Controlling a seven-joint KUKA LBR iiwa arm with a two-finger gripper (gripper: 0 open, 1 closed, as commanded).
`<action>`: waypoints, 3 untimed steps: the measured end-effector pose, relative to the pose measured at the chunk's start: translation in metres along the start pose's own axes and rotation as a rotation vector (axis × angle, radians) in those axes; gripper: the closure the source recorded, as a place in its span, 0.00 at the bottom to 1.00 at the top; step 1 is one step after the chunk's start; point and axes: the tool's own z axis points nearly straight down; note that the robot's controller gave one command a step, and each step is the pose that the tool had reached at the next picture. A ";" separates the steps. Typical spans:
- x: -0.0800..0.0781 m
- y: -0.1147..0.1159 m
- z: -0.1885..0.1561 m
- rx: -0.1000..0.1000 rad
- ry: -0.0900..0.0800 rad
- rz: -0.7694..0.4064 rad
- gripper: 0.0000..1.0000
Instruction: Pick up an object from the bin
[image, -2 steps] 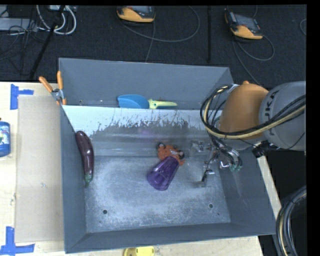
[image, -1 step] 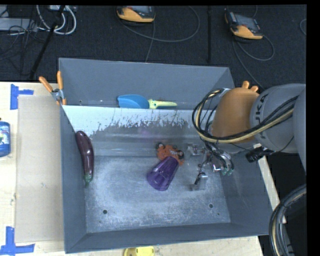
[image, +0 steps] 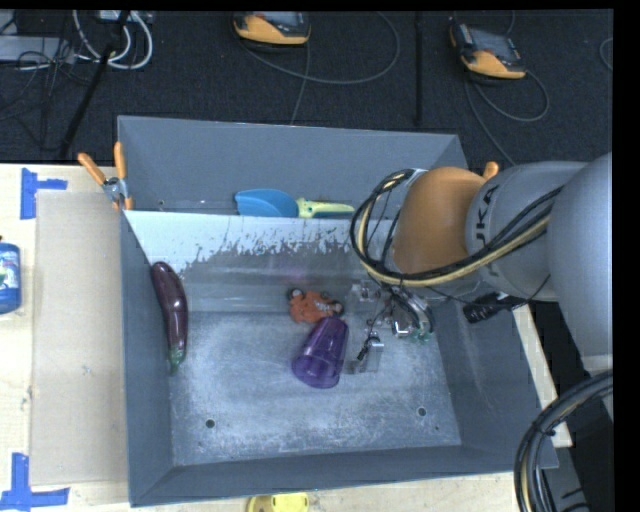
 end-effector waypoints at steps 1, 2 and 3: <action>-0.006 0.035 -0.006 0.000 0.001 0.000 0.00; 0.002 0.037 -0.003 0.000 0.001 -0.142 1.00; 0.002 0.037 -0.003 0.000 0.002 -0.143 0.00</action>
Offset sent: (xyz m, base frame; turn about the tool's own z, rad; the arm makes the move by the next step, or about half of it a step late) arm -0.0003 0.0356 0.0036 -0.1395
